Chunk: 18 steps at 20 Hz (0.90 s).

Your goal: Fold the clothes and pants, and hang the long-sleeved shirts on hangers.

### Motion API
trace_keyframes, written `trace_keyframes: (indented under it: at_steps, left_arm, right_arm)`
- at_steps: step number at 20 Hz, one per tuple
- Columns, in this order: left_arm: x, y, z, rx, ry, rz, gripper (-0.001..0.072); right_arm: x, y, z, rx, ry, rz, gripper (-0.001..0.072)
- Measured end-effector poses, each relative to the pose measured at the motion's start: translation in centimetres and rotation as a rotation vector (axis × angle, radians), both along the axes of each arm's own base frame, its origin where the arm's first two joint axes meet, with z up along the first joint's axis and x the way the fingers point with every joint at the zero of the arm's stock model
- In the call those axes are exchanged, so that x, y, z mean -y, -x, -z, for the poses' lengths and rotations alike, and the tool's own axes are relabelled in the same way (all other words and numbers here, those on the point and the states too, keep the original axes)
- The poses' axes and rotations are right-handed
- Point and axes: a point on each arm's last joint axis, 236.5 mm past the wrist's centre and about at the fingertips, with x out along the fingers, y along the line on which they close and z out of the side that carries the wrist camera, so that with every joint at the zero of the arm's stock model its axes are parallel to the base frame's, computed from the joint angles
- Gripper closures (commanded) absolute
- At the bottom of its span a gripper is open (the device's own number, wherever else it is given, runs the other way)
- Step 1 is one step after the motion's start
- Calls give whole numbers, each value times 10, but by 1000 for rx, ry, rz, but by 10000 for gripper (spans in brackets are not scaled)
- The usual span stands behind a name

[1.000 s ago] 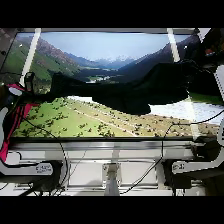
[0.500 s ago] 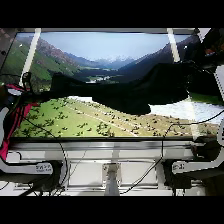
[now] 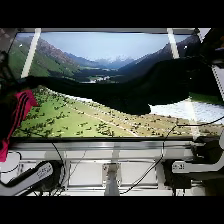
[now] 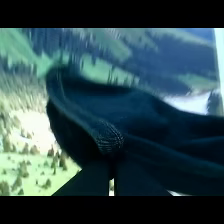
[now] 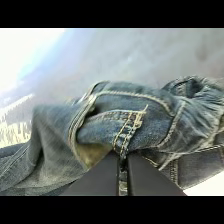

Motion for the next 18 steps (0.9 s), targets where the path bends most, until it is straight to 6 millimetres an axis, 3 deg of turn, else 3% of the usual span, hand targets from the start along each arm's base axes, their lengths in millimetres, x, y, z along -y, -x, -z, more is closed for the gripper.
trace_keyframes:
  at_steps: [3, 5, 7, 14, 18]
  left_arm:
    - [2, 16, -63, 133, -48, -9, 695]
    - [-2, 29, -91, 188, -80, -32, 695]
    - [-12, 45, -105, 196, -100, -78, 695]
    - [-23, 102, -102, 59, -163, -124, 696]
    - [-12, 127, -69, -101, -144, -85, 697]
  right_arm:
    - [12, 14, -23, 35, 7, 30, 668]
    - [20, 25, -37, 57, 7, 53, 668]
    - [27, 40, -49, 66, 8, 66, 668]
    - [35, 95, -80, 78, 0, 106, 667]
    - [27, 118, -75, 53, -24, 114, 667]
